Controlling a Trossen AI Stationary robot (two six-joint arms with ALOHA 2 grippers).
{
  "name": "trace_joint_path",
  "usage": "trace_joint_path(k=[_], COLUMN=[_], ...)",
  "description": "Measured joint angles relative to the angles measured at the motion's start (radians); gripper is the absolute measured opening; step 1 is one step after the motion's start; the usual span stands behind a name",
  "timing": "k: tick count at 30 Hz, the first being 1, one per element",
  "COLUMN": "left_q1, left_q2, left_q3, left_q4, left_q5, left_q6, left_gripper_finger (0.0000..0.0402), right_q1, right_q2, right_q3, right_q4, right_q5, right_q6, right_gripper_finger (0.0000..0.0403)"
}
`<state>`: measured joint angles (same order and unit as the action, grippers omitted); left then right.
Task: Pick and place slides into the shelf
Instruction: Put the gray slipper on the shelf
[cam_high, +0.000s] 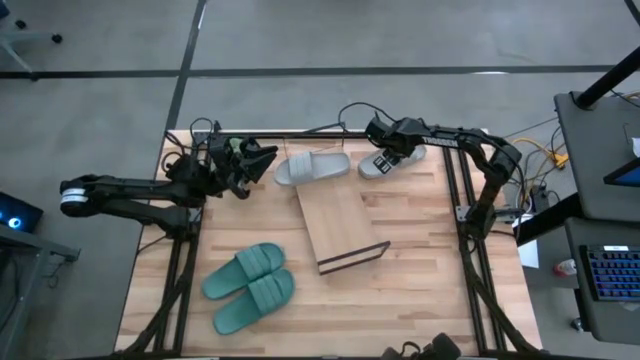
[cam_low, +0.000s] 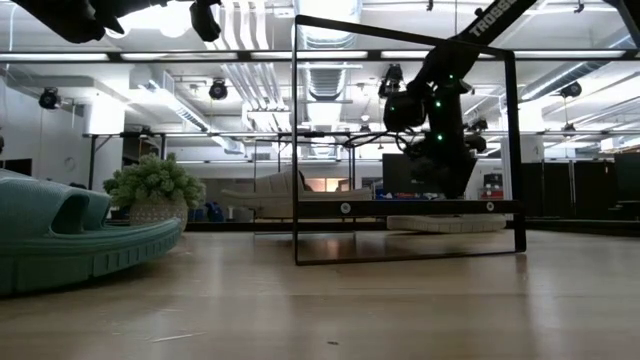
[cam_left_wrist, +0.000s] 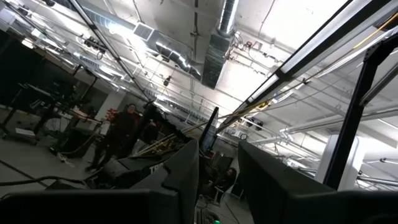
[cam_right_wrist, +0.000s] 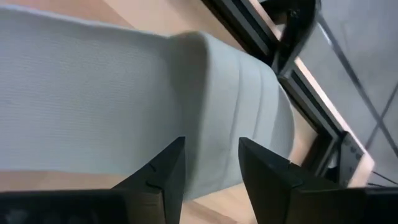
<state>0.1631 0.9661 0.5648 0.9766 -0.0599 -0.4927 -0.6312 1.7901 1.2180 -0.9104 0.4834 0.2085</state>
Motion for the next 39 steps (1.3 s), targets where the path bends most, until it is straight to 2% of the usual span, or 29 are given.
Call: trace_joint_path(k=[13,16,21,28,34,39], left_q1=[0.000,0.000,0.000,0.000,0.000,0.000], left_q2=[0.000,0.000,0.000,0.000,0.000,0.000], left_q3=[0.000,0.000,0.000,0.000,0.000,0.000], left_q4=[0.000,0.000,0.000,0.000,0.000,-0.020], left_q5=[0.004,0.004,0.006,0.006,0.006,0.006], left_q6=[0.000,0.000,0.000,0.000,0.000,-0.047], left_gripper_finger=[0.0098,0.0098,0.0098,0.0098,0.0098,0.0098], right_q1=[0.000,0.000,0.000,0.005,0.009,0.028], right_q2=[-0.001,-0.002,-0.003,-0.015,-0.114,-0.244], right_q3=[-0.014,-0.014,-0.014,-0.014,-0.016,-0.016], right_q4=[-0.004,-0.013,-0.047,-0.088,-0.096,-0.095], right_q5=[0.013,0.013,0.016,0.017,0.008,-0.048], right_q6=[0.023,0.027,0.027,0.027,0.039,0.046], right_gripper_finger=[0.0110,0.0088,0.0022,0.0010,0.0010,0.0009])
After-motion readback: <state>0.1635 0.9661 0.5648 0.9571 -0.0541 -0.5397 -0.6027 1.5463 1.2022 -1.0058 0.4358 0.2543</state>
